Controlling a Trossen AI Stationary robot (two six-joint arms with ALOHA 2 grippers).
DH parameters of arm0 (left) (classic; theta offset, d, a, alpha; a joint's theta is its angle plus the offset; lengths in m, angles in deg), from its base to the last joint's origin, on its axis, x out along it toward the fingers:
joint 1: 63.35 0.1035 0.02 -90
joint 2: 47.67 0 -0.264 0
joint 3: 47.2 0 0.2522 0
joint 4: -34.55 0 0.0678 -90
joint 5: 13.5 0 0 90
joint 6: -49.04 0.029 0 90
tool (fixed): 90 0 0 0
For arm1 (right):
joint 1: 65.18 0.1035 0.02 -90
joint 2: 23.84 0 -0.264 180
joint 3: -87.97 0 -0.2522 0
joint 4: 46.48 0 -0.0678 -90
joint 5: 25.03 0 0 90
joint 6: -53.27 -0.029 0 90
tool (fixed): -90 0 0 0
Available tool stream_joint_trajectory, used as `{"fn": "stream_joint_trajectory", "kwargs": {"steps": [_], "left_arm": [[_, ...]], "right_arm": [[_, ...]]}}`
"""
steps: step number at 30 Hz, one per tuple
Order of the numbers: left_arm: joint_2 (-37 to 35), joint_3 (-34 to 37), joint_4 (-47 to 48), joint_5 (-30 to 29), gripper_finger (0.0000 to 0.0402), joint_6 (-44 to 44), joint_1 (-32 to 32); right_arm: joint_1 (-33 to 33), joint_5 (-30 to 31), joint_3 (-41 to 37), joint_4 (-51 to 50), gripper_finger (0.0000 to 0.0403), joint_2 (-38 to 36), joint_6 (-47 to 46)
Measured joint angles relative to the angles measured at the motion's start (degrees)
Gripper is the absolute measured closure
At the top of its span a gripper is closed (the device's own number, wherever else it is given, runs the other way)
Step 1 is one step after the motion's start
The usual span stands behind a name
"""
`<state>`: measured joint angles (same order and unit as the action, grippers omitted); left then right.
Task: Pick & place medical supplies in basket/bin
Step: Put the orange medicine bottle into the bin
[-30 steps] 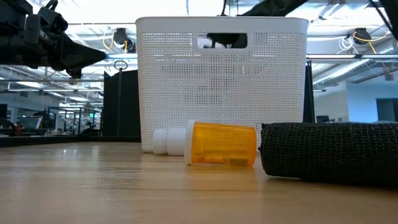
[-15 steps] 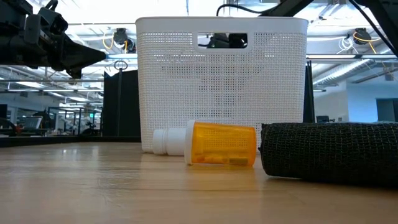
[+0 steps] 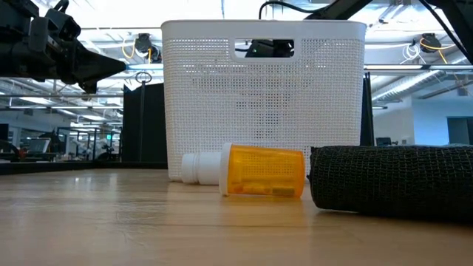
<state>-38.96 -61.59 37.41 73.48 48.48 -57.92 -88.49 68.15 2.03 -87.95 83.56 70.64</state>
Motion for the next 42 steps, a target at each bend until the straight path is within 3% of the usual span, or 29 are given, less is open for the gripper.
{"fn": "stream_joint_trajectory", "kwargs": {"steps": [8,15,20,27,31,35,42], "left_arm": [[0.0,0.0,0.3,0.0,0.0376,0.0,0.0],[0.0,0.0,0.5,0.0,0.0376,0.0,0.0],[0.0,0.0,1.3,0.0,0.0376,-1.1,0.0],[0.0,0.0,2.2,0.0,0.0376,-1.4,0.0],[0.0,0.0,2.2,0.0,0.0376,-1.9,0.0],[0.0,0.0,2.2,0.0,0.0376,-4.6,0.0],[0.0,0.0,5.1,2.9,0.0376,-5.9,0.0]], "right_arm": [[0.1,0.0,-0.1,0.1,0.0157,-2.2,-1.8],[1.7,-1.1,-0.1,0.0,0.0185,-17.1,-5.9],[5.1,-7.6,0.0,0.1,0.0246,-29.6,-11.1],[13.6,-7.9,-4.6,-0.4,0.0378,-45.0,-12.2],[19.8,-7.8,-12.1,0.8,0.0392,-53.5,-14.9],[26.0,-7.5,-25.3,6.5,0.0398,-61.7,-18.5],[35.8,-7.2,-53.4,32.3,0.0402,-74.5,-21.0]]}}
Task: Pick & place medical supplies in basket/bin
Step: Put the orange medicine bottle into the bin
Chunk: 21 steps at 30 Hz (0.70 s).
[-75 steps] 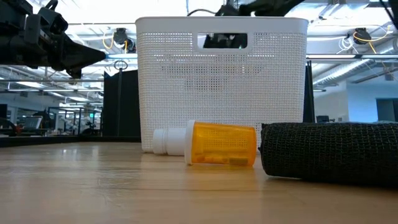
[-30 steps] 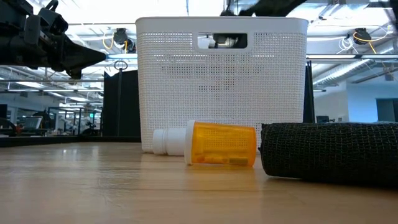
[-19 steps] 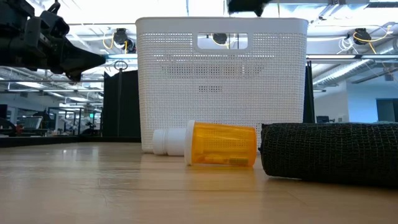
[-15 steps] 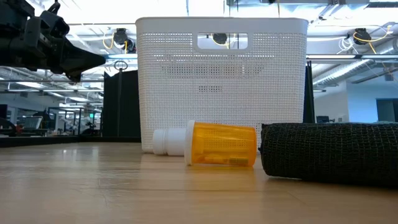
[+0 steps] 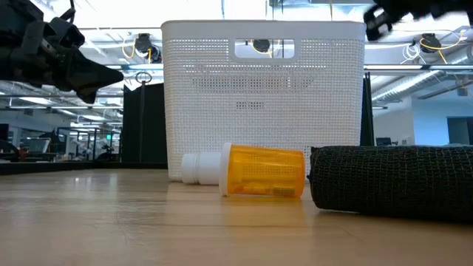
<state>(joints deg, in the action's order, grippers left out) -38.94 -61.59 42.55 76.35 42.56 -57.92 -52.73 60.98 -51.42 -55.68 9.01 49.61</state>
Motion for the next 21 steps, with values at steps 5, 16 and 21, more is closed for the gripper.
{"fn": "stream_joint_trajectory", "kwargs": {"steps": [5,16,21], "left_arm": [[0.0,0.0,0.0,0.1,0.0376,-0.7,0.0],[0.0,0.0,0.7,-3.4,0.0376,0.3,0.0],[0.6,0.0,0.2,-14.0,0.0376,-8.5,0.0]], "right_arm": [[3.6,1.1,-15.7,19.1,0.0402,-4.3,0.9],[4.9,0.9,-25.7,28.5,0.0401,-6.6,3.4],[4.9,1.1,-25.8,28.5,0.0402,-6.5,4.3]]}}
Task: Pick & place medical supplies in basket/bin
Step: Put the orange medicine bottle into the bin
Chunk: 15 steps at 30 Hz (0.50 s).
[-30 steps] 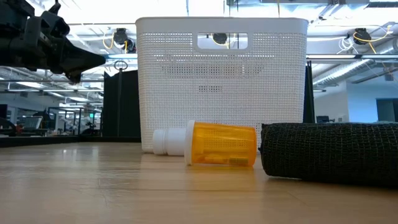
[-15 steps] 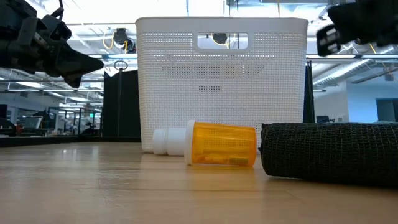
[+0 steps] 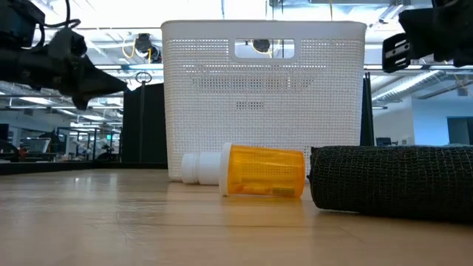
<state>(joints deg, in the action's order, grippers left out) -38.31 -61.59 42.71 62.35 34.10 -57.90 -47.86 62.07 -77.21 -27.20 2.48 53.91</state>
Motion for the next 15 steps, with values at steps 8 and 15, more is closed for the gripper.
{"fn": "stream_joint_trajectory", "kwargs": {"steps": [8,15], "left_arm": [[3.9,-2.3,-17.8,11.8,0.0376,-5.9,-5.9],[21.8,-20.3,-7.0,-4.3,0.0376,3.7,-22.3]], "right_arm": [[0.0,1.6,-0.1,2.9,0.0401,-0.1,0.1],[0.0,1.5,-0.1,4.0,0.0401,-0.1,1.9]]}}
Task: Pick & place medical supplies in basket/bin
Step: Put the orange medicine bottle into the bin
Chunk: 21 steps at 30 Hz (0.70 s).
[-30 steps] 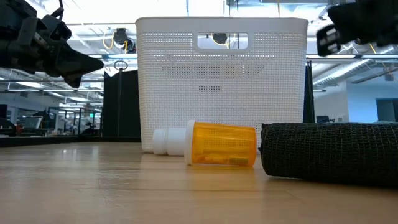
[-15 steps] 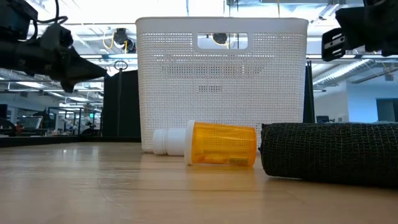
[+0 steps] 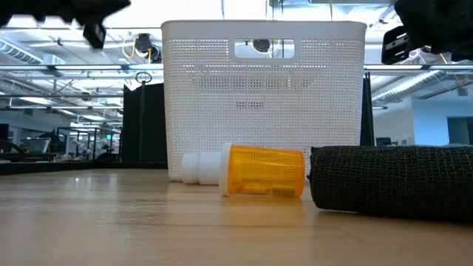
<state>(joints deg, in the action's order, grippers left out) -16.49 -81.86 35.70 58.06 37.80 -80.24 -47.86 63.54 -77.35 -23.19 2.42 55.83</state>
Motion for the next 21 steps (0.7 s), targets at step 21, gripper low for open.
{"fn": "stream_joint_trajectory", "kwargs": {"steps": [21], "left_arm": [[58.3,-59.9,29.2,-20.8,0.0376,7.9,-21.0]], "right_arm": [[0.0,-0.2,-0.1,-2.2,0.0402,0.0,1.1]]}}
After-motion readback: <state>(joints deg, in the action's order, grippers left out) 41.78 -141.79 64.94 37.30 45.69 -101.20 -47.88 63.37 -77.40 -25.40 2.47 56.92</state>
